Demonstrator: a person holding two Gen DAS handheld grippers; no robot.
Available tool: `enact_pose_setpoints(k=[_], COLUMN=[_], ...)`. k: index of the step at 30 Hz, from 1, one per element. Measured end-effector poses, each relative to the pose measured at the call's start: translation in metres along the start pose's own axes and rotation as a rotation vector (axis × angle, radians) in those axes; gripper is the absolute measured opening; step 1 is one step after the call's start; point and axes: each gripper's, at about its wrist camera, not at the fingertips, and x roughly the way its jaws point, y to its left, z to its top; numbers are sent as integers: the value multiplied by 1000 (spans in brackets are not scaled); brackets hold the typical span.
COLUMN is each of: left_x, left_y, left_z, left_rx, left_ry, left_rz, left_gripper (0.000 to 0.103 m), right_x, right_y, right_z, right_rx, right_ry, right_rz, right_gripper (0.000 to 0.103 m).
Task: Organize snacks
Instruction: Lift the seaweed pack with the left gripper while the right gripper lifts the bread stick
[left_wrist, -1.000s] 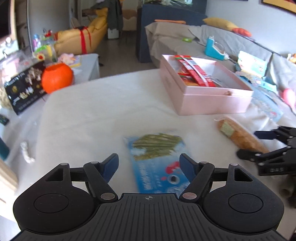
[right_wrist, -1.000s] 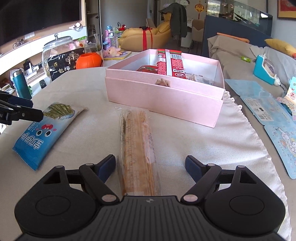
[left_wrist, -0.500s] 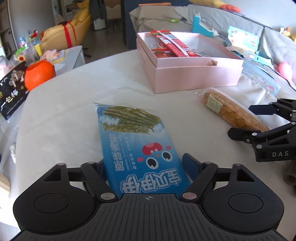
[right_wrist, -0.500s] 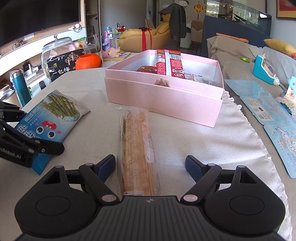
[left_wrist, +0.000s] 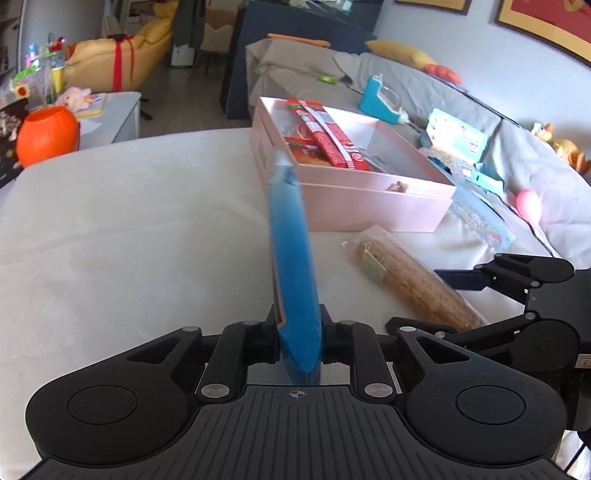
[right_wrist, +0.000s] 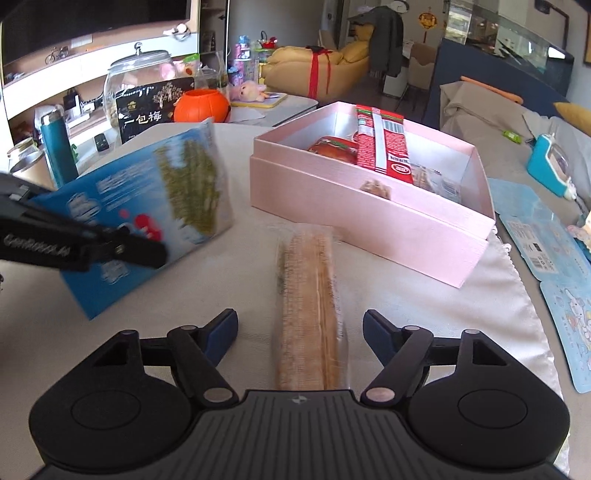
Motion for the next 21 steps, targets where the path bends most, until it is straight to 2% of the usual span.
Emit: enact_pose_setpoints(k=[2, 3, 4, 8, 12, 18, 21], left_x=[1, 0, -2, -15, -27, -40, -34], left_y=[-1, -1, -1, -8, -17, -28, -31], left_z=[1, 2, 3, 8, 14, 24, 26], left_rx=[-22, -34, -37, -8, 22, 49, 74], left_ry=[6, 2, -8, -55, -89, -131, -106], left_rz=[5, 2, 0, 6, -13, -41, -33], left_gripper=[20, 20, 19, 18, 18, 18, 18], right_x=[-1, -3, -5, -20, -42, -85, -100], right_y=[-1, -1, -2, -7, -10, -34, -46], right_z=[1, 1, 3, 8, 15, 47, 62], right_rx=[5, 7, -1, -2, -18, 50, 64], right_ry=[6, 11, 16, 26, -5, -119, -181], right_rz=[21, 25, 17, 68, 75, 85, 56], right_gripper=[53, 36, 30, 28, 28, 28, 28])
